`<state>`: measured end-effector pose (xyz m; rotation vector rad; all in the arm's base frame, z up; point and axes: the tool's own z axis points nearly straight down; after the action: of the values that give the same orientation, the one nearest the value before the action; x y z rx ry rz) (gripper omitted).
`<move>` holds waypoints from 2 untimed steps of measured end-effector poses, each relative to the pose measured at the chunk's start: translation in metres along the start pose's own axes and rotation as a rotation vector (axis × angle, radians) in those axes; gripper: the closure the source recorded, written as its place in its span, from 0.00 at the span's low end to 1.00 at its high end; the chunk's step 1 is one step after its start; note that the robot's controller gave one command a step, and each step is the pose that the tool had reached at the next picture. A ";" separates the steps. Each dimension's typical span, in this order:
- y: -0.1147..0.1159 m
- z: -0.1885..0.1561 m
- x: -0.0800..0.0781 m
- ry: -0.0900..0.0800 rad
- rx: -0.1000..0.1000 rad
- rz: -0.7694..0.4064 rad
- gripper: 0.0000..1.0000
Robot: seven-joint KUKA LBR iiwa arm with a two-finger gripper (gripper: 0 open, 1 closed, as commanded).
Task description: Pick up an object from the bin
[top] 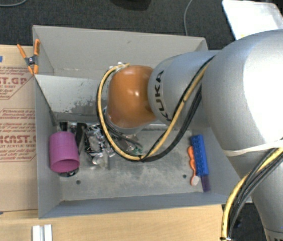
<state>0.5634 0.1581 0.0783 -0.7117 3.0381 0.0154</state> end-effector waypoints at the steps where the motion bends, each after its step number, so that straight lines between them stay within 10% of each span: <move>1: 0.000 0.000 0.000 0.000 0.000 0.000 1.00; 2: 0.000 0.000 0.000 0.000 0.000 0.000 1.00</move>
Offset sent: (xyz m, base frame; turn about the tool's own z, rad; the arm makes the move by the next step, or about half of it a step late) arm 0.0000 0.0000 0.0000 0.0000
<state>0.5634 0.1581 0.0783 -0.7116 3.0381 0.0155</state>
